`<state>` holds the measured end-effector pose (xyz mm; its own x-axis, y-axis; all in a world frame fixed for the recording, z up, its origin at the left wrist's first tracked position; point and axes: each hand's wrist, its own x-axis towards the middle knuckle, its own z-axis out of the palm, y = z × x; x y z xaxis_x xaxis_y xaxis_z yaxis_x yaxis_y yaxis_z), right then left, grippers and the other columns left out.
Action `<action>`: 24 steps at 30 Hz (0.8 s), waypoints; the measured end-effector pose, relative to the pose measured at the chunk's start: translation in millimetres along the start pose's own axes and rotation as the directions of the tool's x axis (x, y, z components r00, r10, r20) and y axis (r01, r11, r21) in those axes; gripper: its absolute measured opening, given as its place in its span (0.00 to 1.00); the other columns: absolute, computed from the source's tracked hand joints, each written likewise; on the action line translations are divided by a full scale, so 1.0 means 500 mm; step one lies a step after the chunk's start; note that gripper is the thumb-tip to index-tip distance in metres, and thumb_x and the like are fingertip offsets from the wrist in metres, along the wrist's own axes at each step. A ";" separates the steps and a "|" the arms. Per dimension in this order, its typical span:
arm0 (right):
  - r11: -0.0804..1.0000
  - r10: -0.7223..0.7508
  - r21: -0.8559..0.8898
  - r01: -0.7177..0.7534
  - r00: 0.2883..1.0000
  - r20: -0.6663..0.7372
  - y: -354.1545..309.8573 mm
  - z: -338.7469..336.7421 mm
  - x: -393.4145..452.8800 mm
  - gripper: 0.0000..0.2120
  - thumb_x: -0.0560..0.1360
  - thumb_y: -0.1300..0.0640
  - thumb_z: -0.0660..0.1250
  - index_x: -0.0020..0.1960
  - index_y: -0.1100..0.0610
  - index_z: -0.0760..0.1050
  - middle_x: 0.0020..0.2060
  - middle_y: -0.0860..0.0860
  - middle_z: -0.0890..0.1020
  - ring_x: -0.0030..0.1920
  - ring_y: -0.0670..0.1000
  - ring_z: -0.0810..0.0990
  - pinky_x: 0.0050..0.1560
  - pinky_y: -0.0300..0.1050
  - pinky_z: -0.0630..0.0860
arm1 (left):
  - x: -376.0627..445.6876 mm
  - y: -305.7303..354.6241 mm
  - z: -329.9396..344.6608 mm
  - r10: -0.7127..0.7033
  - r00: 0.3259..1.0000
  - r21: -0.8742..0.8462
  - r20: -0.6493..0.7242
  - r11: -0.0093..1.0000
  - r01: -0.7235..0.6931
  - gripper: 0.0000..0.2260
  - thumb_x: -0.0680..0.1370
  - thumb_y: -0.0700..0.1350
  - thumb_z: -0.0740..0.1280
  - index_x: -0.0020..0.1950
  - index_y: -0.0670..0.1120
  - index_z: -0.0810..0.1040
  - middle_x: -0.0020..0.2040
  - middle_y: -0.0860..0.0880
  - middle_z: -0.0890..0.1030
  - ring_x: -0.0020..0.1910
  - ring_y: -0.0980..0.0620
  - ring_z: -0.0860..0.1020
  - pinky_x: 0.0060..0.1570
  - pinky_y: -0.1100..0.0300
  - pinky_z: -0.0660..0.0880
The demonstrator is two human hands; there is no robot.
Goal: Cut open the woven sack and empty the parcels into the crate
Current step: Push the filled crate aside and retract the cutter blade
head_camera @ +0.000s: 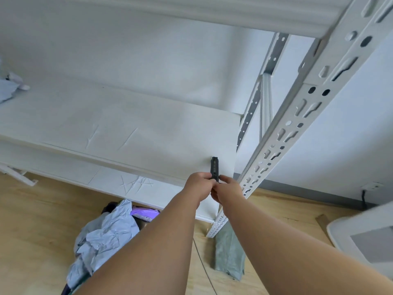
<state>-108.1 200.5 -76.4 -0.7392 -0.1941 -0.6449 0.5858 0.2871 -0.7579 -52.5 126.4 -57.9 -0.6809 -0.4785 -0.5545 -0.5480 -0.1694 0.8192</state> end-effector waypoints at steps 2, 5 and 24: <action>1.000 0.020 0.018 -0.020 0.999 -0.031 -0.005 0.015 0.012 0.22 0.75 0.66 0.64 0.68 0.53 0.71 0.48 0.58 0.83 0.43 0.54 0.82 0.41 0.40 0.79 | 0.018 0.005 -0.010 0.002 0.999 0.015 0.035 1.000 -0.002 0.15 0.74 0.39 0.65 0.60 0.46 0.81 0.55 0.46 0.82 0.57 0.48 0.79 0.62 0.52 0.75; 0.999 0.030 0.020 -0.029 0.998 -0.048 -0.008 0.040 0.037 0.22 0.75 0.67 0.63 0.67 0.52 0.72 0.49 0.59 0.83 0.41 0.54 0.82 0.37 0.40 0.78 | 0.049 0.010 -0.028 0.004 0.997 0.047 0.073 0.999 -0.008 0.14 0.75 0.39 0.64 0.58 0.47 0.81 0.51 0.47 0.83 0.53 0.48 0.80 0.60 0.53 0.76; 0.796 -0.126 -0.606 -0.001 0.978 -0.166 0.005 0.077 0.100 0.18 0.73 0.55 0.64 0.62 0.52 0.69 0.58 0.56 0.71 0.48 0.57 0.79 0.37 0.41 0.69 | 0.145 0.007 -0.052 -0.067 0.971 0.138 0.229 0.990 0.036 0.16 0.78 0.38 0.61 0.63 0.49 0.77 0.52 0.49 0.80 0.51 0.50 0.78 0.63 0.54 0.74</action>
<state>-130.9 155.1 -114.4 -0.8518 -0.0701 -0.5191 0.2652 0.7969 -0.5428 -91.3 68.9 -91.5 -0.7358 -0.2556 -0.6271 -0.6338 -0.0661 0.7706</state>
